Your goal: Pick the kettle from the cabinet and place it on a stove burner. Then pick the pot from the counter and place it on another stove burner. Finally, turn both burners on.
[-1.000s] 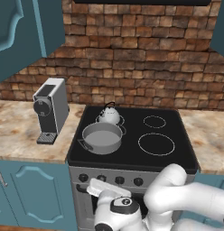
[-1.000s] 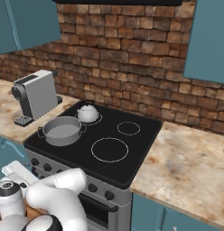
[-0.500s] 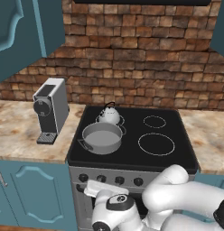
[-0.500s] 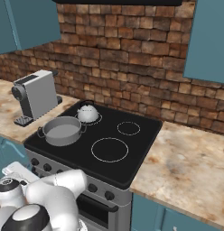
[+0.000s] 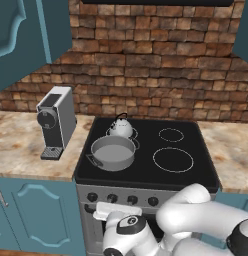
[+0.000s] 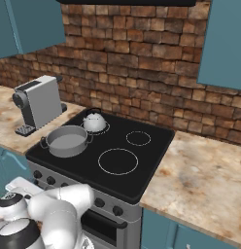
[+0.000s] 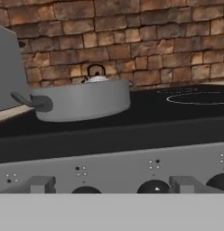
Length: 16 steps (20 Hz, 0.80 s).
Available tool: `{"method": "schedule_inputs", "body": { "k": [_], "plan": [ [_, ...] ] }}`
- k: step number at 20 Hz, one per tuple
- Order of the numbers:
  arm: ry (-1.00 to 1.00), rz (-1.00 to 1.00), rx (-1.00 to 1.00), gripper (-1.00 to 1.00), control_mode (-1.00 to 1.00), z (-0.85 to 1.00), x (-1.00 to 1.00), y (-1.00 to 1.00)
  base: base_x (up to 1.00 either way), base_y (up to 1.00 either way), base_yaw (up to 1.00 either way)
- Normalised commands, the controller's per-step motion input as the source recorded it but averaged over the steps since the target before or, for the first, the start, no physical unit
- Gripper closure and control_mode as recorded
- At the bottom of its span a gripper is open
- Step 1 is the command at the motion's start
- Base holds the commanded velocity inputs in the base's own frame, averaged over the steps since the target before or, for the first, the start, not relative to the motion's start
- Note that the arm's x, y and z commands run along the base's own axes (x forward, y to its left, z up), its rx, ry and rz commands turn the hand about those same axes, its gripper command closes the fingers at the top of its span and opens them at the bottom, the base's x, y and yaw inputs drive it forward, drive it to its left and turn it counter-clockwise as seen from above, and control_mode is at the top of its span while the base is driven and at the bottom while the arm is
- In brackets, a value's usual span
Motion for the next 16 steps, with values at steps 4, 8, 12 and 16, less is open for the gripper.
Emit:
{"method": "schedule_inputs", "body": {
  "k": [4,8,12,16],
  "plan": [
    [-0.07,0.00,0.00,-1.00,-1.00,-0.22,0.13,0.00,0.00,0.00,0.00],
    [-0.06,0.00,0.00,-1.00,-1.00,-0.26,0.07,0.01,0.00,0.00,0.00],
    [-0.05,0.00,0.00,-1.00,-1.00,-0.25,0.07,0.05,0.00,0.00,0.00],
    [-0.04,0.00,0.00,-1.00,-1.00,-0.26,0.08,0.07,0.00,0.00,0.00]
  ]
}}
